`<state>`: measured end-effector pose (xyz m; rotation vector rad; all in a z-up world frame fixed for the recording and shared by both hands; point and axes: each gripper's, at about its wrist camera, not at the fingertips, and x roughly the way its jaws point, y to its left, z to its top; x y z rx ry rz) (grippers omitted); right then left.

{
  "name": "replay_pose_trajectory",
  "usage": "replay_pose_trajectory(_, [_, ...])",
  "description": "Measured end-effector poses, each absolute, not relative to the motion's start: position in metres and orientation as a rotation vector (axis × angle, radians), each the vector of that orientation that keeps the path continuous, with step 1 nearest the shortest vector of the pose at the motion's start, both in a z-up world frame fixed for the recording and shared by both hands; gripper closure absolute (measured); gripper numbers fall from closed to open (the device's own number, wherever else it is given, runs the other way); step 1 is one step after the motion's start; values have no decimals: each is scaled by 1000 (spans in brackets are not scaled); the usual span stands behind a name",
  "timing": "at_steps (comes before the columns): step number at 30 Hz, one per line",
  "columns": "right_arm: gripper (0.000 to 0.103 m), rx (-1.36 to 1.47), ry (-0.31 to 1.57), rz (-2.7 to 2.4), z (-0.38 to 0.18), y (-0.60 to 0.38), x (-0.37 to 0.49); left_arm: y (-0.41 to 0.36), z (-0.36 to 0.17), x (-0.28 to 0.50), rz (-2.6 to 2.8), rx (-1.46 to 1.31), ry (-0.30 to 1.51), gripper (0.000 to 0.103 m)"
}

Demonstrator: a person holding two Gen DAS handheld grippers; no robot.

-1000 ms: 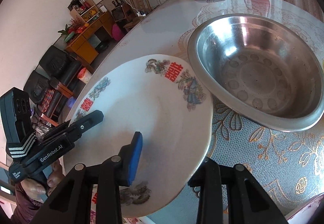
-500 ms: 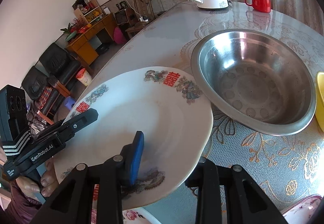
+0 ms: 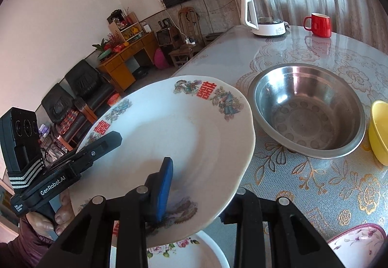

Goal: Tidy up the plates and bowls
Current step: 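Carry the double-happiness plate and lower it onto the purple-floral plate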

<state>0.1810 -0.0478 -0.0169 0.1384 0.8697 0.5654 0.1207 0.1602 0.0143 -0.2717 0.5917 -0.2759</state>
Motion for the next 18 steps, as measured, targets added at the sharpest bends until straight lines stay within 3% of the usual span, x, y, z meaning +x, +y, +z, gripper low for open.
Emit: replay_pose_trajectory(18, [73,171,770,404,26,-166,58,34,35,49,-600,-168,588,73])
